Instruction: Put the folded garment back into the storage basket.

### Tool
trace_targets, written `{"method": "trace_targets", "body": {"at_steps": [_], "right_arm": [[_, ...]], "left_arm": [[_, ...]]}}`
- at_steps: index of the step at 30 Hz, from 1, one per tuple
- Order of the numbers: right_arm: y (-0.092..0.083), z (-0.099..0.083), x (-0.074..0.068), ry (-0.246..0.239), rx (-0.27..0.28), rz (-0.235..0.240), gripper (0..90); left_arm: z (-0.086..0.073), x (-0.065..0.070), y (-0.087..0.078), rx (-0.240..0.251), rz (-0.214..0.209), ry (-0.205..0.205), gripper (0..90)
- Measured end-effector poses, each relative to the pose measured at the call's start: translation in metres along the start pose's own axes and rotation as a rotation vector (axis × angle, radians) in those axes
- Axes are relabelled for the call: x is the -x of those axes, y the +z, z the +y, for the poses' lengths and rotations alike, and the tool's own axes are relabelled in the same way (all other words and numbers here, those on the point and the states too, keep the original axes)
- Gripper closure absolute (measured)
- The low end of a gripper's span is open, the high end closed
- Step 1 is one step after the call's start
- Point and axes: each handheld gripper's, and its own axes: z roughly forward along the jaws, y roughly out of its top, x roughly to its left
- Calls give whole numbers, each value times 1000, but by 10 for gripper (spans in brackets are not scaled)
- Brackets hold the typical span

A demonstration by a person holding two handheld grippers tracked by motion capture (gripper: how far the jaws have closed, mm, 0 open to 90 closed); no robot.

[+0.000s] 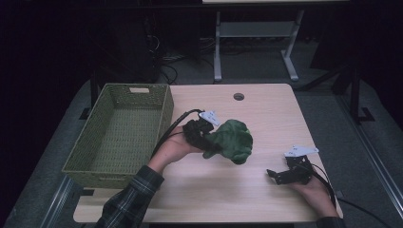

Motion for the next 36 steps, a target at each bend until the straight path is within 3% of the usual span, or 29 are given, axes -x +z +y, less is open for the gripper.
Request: {"method": "trace_targets", "body": {"at_steps": [18, 34, 36], "right_arm": [[0, 0, 0, -1, 0, 0, 17], [0, 0, 0, 1, -1, -2, 17], [0, 0, 0, 1, 0, -2, 17]], "left_arm": [[-17, -10, -76, 39, 113, -35, 692], [-61, -26, -140, 78, 246, -133, 692], [-74, -29, -152, 83, 278, -157, 692]]}}
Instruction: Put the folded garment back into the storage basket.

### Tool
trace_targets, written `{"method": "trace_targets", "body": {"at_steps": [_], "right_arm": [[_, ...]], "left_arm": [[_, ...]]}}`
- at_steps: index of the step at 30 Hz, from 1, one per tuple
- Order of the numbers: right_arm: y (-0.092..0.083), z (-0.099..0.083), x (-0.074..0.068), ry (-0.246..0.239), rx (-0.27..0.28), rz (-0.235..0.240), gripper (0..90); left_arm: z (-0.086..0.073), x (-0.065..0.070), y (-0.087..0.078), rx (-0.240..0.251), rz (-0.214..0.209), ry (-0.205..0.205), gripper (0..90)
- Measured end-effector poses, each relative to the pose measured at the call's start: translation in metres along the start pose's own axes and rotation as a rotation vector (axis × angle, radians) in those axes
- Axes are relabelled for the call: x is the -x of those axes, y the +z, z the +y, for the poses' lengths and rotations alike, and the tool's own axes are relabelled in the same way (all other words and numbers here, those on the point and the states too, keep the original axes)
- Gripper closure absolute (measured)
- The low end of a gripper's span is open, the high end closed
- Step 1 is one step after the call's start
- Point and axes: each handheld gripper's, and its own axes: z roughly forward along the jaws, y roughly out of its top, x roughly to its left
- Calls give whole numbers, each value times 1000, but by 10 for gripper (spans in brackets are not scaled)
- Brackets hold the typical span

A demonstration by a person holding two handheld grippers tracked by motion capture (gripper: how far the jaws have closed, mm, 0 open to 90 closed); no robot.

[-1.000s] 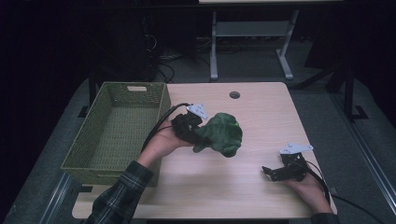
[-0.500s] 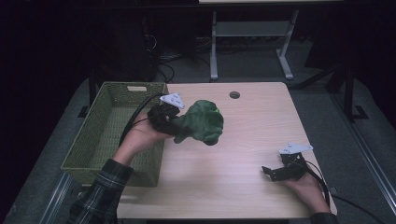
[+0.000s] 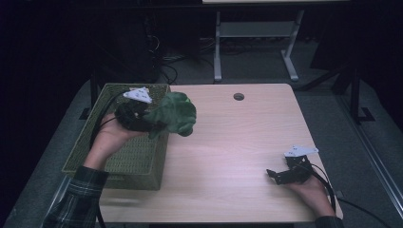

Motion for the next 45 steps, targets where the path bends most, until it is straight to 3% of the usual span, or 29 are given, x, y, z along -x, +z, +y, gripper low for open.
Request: {"method": "trace_targets", "body": {"at_steps": [5, 11, 18, 24, 31, 45], "right_arm": [[0, 0, 0, 0, 0, 0, 17], [0, 0, 0, 0, 0, -1, 17], [0, 0, 0, 2, 0, -1, 18], [0, 0, 0, 2, -1, -2, 18], [0, 0, 0, 3, 0, -3, 18], [0, 0, 1, -2, 4, -7, 18]], "left_arm": [[-20, -14, -16, 3, 51, -49, 692], [-47, -27, -22, -5, 118, -112, 692], [-79, -44, -21, 3, 171, -193, 692], [-104, -56, -9, -31, 214, -235, 692], [-126, -68, 7, -91, 213, -263, 685], [-146, -84, 31, -181, 154, -316, 626]]}}
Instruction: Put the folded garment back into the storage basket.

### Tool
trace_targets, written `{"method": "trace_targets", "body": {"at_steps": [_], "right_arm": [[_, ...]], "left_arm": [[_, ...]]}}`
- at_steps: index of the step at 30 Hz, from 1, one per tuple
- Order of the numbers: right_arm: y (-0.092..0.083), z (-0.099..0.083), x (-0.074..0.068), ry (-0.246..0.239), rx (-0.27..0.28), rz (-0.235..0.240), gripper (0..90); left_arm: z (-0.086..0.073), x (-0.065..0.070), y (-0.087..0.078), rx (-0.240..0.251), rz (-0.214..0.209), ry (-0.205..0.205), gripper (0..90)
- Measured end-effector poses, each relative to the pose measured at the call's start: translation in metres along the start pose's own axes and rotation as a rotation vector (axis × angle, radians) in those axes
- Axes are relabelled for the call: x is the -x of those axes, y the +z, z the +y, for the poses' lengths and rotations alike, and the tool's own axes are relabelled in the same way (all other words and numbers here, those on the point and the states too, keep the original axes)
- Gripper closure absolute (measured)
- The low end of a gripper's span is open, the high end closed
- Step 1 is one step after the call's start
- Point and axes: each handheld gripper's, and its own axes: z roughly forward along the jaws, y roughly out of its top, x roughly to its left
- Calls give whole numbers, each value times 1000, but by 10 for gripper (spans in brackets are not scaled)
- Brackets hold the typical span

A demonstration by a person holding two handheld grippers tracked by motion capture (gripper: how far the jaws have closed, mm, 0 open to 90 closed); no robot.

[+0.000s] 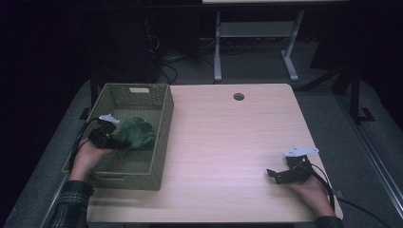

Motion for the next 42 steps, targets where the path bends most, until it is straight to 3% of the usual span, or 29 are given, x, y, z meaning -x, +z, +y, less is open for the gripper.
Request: {"method": "trace_targets", "body": {"at_steps": [4, 7, 11, 15, 20, 26, 42], "right_arm": [[0, 0, 0, 0, 0, 0, 18], [0, 0, 0, 0, 0, 0, 18], [0, 0, 0, 0, 0, 0, 18], [0, 0, 0, 1, 0, 0, 18], [0, 0, 0, 0, 0, 0, 18], [0, 0, 0, -1, 1, 0, 18], [0, 0, 0, 1, 0, -1, 18]], "left_arm": [[-2, -1, 2, -4, -9, -14, 563], [-3, -2, 3, -4, -4, -12, 451], [-2, -1, 0, 29, 17, 6, 300], [-2, 1, -5, 63, 31, 8, 224], [3, 2, -14, 93, 55, 13, 187], [15, 13, -26, 166, 58, 28, 147], [57, 64, -45, 284, -16, 103, 145]]}}
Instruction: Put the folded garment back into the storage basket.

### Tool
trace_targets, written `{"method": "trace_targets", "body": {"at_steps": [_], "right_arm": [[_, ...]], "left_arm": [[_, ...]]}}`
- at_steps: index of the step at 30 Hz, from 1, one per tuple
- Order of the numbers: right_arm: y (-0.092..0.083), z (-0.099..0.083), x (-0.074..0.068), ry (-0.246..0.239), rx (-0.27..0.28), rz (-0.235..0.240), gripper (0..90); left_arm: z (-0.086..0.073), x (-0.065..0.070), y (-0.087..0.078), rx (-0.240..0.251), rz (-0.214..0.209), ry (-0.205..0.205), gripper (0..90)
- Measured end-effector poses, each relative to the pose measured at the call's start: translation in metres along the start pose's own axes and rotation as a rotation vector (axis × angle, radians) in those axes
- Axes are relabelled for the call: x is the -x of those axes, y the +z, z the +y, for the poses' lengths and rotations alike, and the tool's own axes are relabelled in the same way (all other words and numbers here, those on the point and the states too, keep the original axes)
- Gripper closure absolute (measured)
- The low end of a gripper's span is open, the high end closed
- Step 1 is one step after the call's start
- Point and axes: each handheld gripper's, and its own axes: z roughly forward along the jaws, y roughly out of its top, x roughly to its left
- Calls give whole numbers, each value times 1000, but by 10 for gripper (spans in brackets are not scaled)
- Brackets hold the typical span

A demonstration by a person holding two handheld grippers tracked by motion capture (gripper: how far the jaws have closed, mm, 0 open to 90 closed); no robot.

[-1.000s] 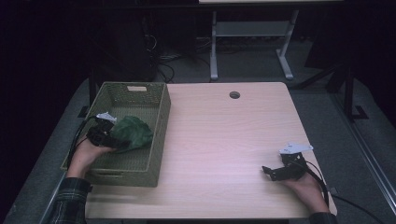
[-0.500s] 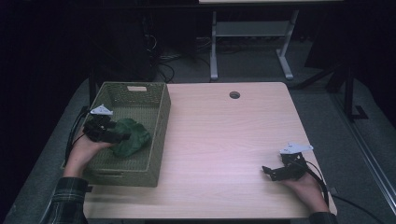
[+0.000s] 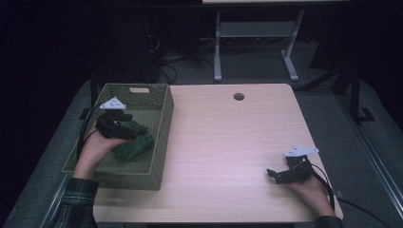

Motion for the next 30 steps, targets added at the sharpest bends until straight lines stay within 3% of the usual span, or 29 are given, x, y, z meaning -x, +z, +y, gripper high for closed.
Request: {"method": "trace_targets", "body": {"at_steps": [5, 13, 23, 30], "right_arm": [[0, 0, 0, 0, 0, 0, 18], [0, 0, 0, -1, 1, 0, 18], [0, 0, 0, -1, 1, 0, 18], [0, 0, 0, -1, 1, 0, 18]], "left_arm": [[16, 19, 3, 40, -31, 15, 146], [36, 45, 17, 51, -76, 50, 146], [54, 83, 43, 59, -134, 92, 146], [60, 108, 65, 74, -158, 99, 146]]}}
